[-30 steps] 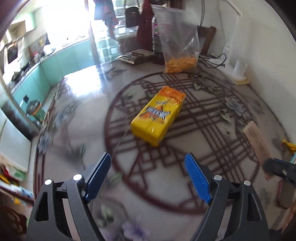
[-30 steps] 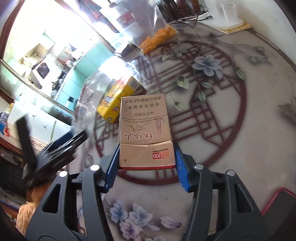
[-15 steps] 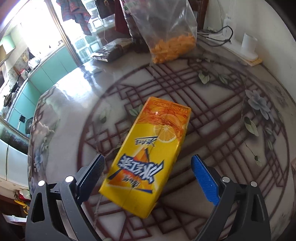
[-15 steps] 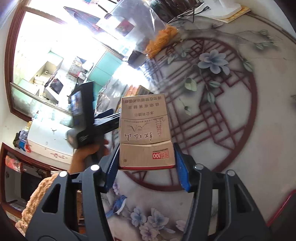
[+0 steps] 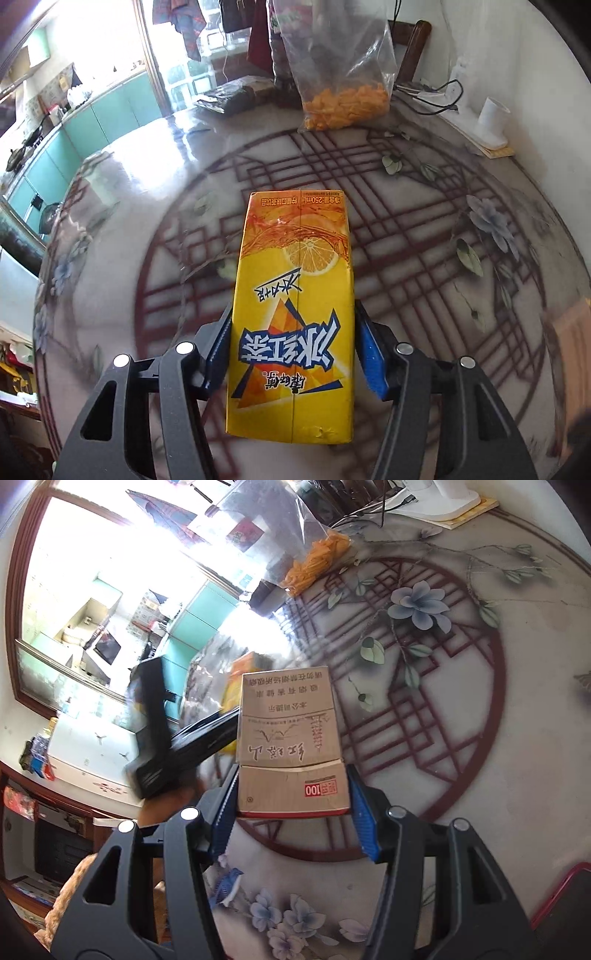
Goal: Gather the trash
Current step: 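Carry drink carton and cigarette box to the red bucket and release both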
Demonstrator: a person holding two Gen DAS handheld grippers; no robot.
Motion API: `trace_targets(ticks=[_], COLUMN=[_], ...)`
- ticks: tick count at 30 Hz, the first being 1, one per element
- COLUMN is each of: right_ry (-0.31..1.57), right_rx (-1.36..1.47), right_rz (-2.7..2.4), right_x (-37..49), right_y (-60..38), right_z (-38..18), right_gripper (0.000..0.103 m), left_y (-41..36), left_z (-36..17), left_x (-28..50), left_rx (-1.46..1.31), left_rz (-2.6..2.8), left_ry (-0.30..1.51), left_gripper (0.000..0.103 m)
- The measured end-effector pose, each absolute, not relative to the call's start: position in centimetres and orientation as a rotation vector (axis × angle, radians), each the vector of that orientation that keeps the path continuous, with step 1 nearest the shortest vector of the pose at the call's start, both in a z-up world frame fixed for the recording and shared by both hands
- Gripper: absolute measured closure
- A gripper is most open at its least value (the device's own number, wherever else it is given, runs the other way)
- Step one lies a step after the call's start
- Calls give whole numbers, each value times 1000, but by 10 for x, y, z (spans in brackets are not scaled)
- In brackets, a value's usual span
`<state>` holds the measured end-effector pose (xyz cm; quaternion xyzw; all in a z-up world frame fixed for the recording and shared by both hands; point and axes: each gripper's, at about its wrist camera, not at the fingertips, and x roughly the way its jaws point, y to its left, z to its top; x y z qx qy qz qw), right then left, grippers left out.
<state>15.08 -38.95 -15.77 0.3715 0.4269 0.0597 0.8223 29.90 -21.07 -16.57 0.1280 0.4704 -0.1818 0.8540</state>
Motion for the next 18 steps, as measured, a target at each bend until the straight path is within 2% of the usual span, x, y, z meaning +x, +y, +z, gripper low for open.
trace_targets(ticks=[6,12,18], right_ry=[954,994,1008], right_rx=[739,670,617], right_rz=[107,97,75], right_x=[157,158,148], right_y=[-378,-361,-347], right_z=[-167,-173,-176], right_gripper=[50,50,50], left_y=[-160,-95,-28], left_z=[-141,-127,-125], left_x=[226,141,88], left_rx=[285,167,-18], left_rz=[-411,-411,-308], left_ry=[942,952,977], left_gripper=[47,47,47])
